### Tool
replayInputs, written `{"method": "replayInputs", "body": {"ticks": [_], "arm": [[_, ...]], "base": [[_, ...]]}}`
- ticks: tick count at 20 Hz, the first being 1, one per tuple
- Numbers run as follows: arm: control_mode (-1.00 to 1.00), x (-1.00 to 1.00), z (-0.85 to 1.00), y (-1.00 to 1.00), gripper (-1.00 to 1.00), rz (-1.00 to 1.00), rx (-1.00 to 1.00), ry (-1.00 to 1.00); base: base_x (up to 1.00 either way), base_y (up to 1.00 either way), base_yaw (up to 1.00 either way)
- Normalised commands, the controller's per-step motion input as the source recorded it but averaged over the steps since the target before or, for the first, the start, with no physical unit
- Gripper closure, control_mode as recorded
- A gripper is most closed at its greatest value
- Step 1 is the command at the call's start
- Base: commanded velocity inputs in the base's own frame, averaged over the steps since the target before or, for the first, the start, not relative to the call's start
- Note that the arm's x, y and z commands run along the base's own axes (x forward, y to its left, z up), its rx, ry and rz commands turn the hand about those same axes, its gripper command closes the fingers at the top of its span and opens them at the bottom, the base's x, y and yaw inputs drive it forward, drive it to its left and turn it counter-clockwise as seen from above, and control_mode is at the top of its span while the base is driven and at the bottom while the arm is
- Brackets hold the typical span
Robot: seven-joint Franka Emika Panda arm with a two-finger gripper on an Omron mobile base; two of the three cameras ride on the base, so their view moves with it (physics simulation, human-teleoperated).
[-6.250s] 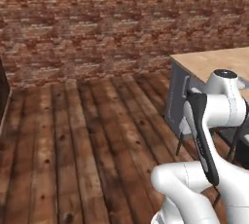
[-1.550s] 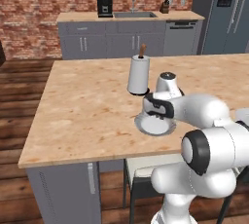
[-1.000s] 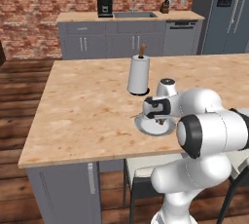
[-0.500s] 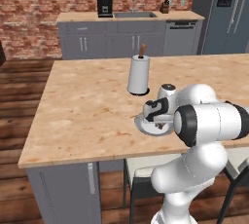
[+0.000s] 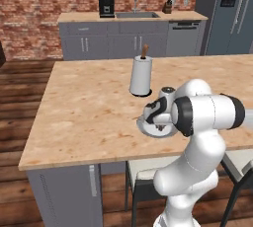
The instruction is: Take the chicken drumsticks from the pan and place one on each plate on the dining counter.
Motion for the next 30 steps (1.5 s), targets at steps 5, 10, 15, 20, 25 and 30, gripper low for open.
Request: {"method": "replayInputs", "body": {"ticks": [5,10,15,20,25,30], "arm": [[-1.00,0.14,-0.11,0.00,-1.00,-0.07,0.00,0.00],[-1.00,0.00,-0.01,0.00,-1.00,-0.08,0.00,0.00],[-1.00,0.00,0.16,0.00,-1.00,-0.03,0.00,0.00],[-1.00,-0.16,0.47,-0.05,-1.00,0.00,0.00,-0.03],[-1.00,-0.58,0.48,-0.07,-1.00,0.00,0.00,-0.03],[-1.00,-0.76,0.41,-0.03,-1.00,0.00,0.00,0.00]], "base": [[0.00,0.00,0.00],[0.00,0.00,0.00],[0.00,0.00,0.00],[0.00,0.00,0.00],[0.00,0.00,0.00],[0.00,0.00,0.00]]}}
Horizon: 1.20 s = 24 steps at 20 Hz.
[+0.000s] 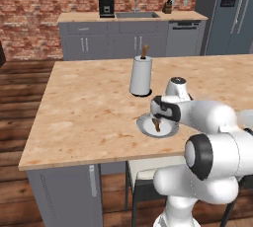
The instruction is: Take the chicken drumsticks from the pan and place one on each plate on the dining counter.
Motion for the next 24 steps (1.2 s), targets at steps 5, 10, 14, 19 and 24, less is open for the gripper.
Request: {"method": "replayInputs", "body": {"ticks": [5,10,14,19,24], "arm": [[-1.00,-0.69,0.38,0.00,-1.00,0.00,0.00,0.03],[-1.00,-0.66,0.40,0.00,-1.00,0.00,0.00,0.04],[-1.00,-0.73,0.36,0.00,-1.00,0.00,0.00,0.02],[-1.00,-0.93,0.22,0.00,-1.00,0.00,-0.01,-0.14],[-1.00,-0.90,0.13,0.00,-1.00,0.00,-0.06,-0.33]], "base": [[0.00,0.00,0.00],[0.00,0.00,0.00],[0.00,0.00,0.00],[0.00,0.00,0.00],[0.00,0.00,0.00]]}}
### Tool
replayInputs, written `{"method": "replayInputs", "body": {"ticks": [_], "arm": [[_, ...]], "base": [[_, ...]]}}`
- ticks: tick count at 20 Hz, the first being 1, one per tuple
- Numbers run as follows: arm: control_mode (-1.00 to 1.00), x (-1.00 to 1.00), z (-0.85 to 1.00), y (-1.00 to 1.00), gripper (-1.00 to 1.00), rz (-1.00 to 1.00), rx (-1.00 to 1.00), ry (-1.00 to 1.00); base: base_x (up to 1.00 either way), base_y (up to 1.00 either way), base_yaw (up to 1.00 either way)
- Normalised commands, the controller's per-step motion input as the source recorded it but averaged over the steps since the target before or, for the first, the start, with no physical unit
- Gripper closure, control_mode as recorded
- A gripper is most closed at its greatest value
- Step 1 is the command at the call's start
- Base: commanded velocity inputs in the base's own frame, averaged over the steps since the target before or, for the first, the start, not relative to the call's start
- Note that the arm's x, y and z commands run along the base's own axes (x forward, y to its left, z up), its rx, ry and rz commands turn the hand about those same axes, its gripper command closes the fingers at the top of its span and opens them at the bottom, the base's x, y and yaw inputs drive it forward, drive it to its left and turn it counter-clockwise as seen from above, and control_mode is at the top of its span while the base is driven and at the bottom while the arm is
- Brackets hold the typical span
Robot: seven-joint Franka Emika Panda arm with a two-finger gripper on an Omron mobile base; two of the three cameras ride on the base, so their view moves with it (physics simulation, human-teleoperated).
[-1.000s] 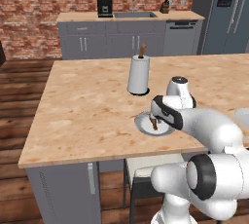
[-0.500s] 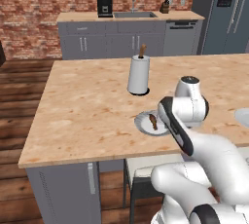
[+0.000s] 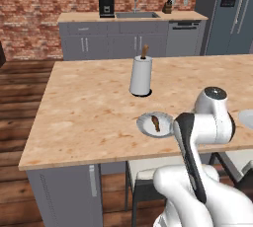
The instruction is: Take the chicken drumsticks from the pan and place one on each plate on the dining counter.
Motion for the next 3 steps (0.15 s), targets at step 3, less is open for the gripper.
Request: {"method": "replayInputs", "body": {"ticks": [3], "arm": [[-1.00,-0.75,0.13,0.00,-1.00,0.00,-0.03,-0.23]], "base": [[0.00,0.00,0.00]]}}
